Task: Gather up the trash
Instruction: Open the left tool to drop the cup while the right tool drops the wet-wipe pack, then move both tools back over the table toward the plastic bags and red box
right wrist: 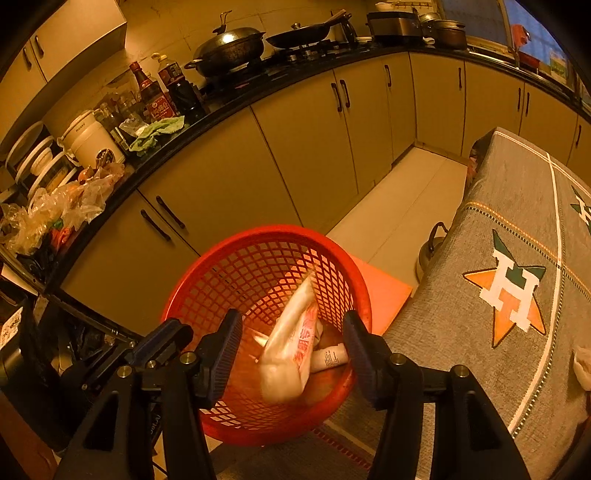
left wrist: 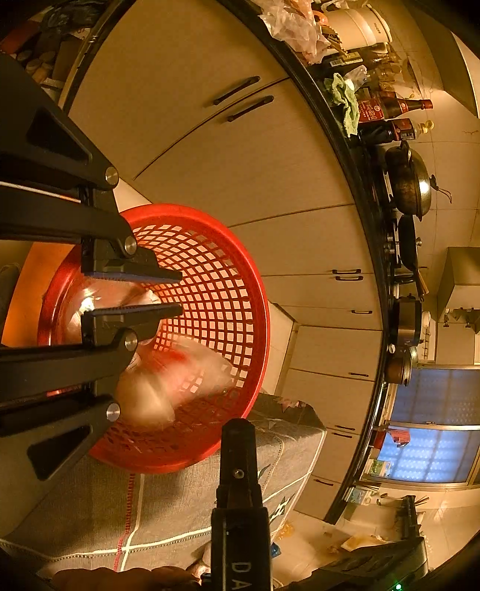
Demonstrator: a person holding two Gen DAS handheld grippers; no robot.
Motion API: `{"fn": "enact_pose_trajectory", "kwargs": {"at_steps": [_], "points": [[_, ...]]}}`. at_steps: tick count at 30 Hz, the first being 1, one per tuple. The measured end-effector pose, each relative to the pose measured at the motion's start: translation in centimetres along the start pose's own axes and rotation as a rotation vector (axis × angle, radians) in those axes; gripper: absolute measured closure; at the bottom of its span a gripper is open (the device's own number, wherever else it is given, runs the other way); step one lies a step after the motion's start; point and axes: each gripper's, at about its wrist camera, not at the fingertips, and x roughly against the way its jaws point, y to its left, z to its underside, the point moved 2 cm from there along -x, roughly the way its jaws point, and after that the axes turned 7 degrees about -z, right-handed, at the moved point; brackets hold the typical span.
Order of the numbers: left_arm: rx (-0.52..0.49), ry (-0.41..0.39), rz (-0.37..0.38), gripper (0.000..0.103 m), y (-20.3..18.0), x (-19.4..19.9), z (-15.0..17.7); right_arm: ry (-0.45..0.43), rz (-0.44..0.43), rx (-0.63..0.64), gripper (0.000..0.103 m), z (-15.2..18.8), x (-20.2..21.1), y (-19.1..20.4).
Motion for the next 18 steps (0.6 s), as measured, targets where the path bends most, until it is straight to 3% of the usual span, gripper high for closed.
{"fn": "enact_pose_trajectory", "kwargs": {"at_steps": [2,7,9,10,11,18], "points": [[0.002,-0.008,-0.005,0.078,0.1,0.2,0.0,-0.006,-0.004,-0.009,0.042,0.1,0.3,-0.1],[-0.002,-0.023,-0.004,0.077,0.0,0.9,-0.2,-0.024,-0.003,-0.029,0.042,0.3,1.6,-0.5],[0.002,-0.032,0.002,0.074,-0.1,1.5,-0.2,-0.035,0.000,-0.036,0.042,0.7,2.3,-0.6],[0.006,-0.040,0.006,0.068,-0.1,1.8,-0.1,-0.043,0.010,-0.033,0.042,1.0,2.9,-0.5],[0.010,-0.047,0.007,0.061,-0.1,2.2,-0.1,-0.049,0.024,-0.030,0.042,1.4,3.4,-0.5],[-0.010,-0.076,0.041,0.059,-1.9,4.5,0.4,-0.099,0.197,0.009,0.042,4.6,7.6,-0.6]]}}
